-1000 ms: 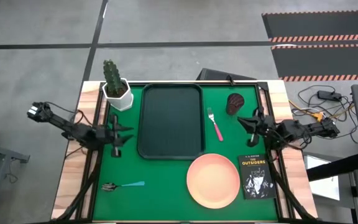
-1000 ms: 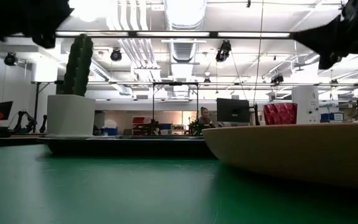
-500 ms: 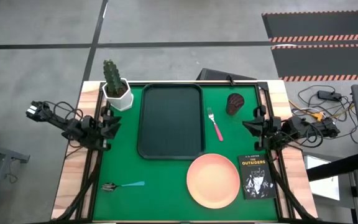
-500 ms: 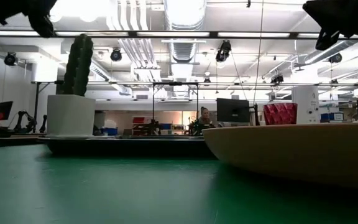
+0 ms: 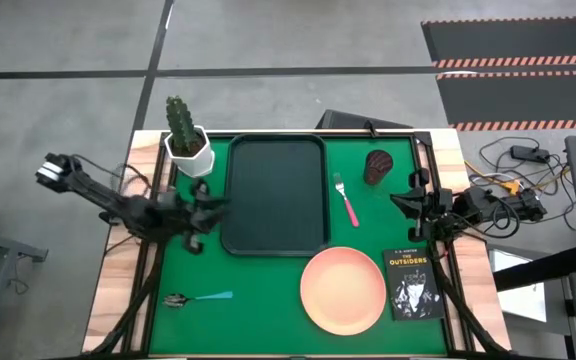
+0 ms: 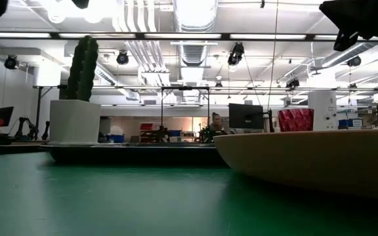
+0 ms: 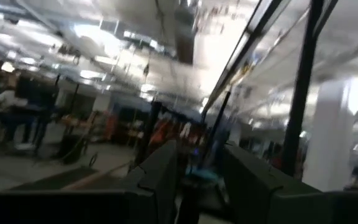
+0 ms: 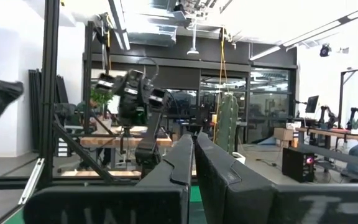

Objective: Pick and place plate/cup/fork/spoon on tray
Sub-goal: Put the light orange plate on the black serving tray

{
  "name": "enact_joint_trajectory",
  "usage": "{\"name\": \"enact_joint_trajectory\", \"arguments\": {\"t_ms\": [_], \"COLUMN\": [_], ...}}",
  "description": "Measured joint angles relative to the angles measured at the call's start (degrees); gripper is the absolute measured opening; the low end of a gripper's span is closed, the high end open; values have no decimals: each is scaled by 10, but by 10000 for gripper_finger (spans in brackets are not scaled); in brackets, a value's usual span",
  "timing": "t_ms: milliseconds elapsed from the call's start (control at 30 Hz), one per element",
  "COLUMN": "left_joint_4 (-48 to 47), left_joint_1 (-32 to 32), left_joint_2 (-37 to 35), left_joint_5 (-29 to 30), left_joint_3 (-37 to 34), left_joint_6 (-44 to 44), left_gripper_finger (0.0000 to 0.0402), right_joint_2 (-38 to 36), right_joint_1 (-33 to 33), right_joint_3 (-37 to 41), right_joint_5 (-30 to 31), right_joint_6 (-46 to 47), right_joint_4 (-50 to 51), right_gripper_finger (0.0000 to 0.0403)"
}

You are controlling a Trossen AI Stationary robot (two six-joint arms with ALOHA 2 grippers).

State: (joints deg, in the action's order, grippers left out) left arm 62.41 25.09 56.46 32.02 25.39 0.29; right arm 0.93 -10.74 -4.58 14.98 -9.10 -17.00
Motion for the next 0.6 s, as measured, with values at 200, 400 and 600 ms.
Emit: {"name": "enact_joint_trajectory", "arguments": {"t_ms": [200, 400, 600], "left_joint_4": [-3, -91, -355], "left_joint_1": [0, -8, -35], "left_joint_2": [137, 235, 286], "left_joint_5": [72, 86, 84], "left_joint_3": [103, 200, 317], "left_joint_6": [-1, -18, -146], "left_gripper_finger": [109, 109, 109], "right_joint_2": [0, 0, 0], "right_joint_1": [0, 0, 0], "right_joint_3": [-2, -7, -7], "right_joint_5": [0, 0, 0], "right_joint_6": [-6, -7, -7], "right_joint_4": [0, 0, 0], "right_gripper_finger": [9, 9, 9]}}
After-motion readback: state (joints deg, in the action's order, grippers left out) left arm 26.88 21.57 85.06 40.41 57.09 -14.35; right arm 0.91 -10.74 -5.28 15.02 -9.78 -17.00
